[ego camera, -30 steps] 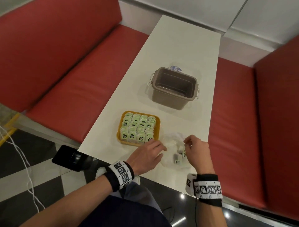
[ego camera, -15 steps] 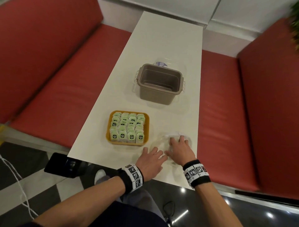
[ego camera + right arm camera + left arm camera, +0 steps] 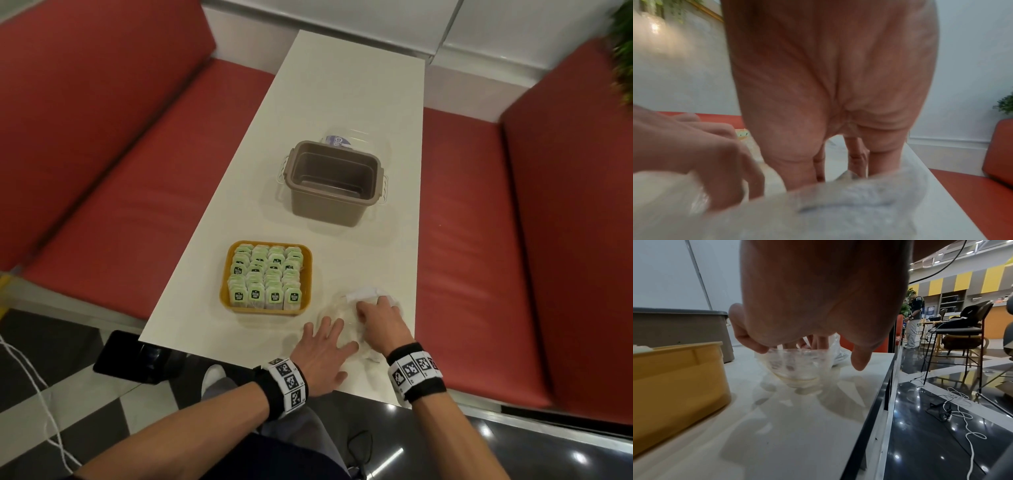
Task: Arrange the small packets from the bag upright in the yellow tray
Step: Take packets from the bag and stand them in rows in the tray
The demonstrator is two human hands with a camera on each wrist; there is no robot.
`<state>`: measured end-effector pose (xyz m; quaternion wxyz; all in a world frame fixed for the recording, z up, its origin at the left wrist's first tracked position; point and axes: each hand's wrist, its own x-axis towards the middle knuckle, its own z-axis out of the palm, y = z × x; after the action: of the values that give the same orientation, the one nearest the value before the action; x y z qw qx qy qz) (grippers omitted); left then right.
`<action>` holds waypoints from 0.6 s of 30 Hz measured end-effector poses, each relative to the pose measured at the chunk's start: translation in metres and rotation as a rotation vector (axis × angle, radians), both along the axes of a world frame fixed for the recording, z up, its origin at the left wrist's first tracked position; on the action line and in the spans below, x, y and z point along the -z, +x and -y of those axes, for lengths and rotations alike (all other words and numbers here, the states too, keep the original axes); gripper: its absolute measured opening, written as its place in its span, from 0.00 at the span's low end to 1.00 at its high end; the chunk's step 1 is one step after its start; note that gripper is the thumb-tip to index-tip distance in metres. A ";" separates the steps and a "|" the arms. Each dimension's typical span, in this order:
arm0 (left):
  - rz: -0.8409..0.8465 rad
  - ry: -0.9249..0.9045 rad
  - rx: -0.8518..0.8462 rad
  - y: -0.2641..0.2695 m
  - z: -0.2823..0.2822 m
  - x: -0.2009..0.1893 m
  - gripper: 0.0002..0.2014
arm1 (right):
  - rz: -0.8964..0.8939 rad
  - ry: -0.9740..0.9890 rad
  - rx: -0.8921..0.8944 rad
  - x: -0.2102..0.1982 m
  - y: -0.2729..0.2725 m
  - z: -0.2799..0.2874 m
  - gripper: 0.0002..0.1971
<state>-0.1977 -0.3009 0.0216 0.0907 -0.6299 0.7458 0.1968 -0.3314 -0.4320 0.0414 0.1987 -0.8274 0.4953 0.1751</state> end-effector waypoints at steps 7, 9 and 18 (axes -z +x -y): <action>-0.072 0.028 -0.042 0.005 -0.001 -0.008 0.35 | 0.123 0.149 0.085 0.007 -0.017 -0.002 0.35; -0.099 0.033 -0.035 0.002 0.002 -0.014 0.36 | 0.203 0.168 0.057 0.008 -0.023 -0.003 0.38; 0.013 -0.036 0.024 -0.002 0.009 -0.016 0.29 | 0.233 0.037 0.052 0.015 -0.028 -0.027 0.23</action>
<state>-0.1999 -0.3095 0.0371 0.0868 -0.6237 0.7561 0.1782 -0.3592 -0.4046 0.0264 0.2749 -0.8251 0.4869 0.0816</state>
